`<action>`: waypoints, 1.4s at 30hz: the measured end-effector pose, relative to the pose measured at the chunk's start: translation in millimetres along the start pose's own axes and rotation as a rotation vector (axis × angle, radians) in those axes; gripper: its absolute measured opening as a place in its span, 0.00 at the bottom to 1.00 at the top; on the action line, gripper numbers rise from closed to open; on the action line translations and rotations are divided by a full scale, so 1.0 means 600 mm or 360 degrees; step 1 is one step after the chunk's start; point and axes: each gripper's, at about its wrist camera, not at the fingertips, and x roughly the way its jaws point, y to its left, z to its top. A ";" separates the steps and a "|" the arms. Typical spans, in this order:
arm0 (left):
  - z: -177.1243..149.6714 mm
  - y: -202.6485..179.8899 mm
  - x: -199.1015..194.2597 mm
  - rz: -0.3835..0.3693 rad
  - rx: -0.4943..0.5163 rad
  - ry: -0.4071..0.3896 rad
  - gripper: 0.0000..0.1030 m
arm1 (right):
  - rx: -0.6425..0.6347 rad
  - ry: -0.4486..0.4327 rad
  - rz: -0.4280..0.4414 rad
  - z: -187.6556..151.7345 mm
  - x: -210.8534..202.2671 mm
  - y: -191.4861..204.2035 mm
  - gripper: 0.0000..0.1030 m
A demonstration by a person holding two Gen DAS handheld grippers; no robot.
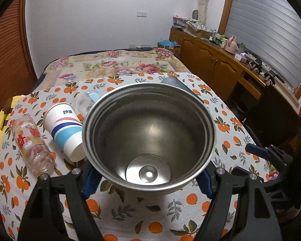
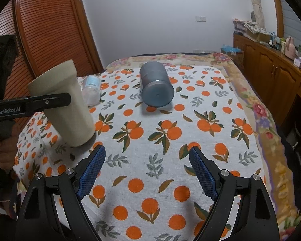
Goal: Flip cup upright
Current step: 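Rotate the cream tumbler with the left gripper until its open rim faces up, then set the tumbler base-down on the bed and open the left gripper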
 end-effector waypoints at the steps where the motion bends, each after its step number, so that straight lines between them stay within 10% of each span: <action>1: -0.002 0.000 0.003 -0.0001 0.0001 0.0007 0.75 | 0.0001 0.0002 0.0001 -0.001 0.001 0.000 0.85; 42: -0.108 0.039 -0.115 0.0196 -0.0014 -0.0234 0.82 | -0.0022 -0.0070 0.0086 0.023 -0.027 0.075 0.85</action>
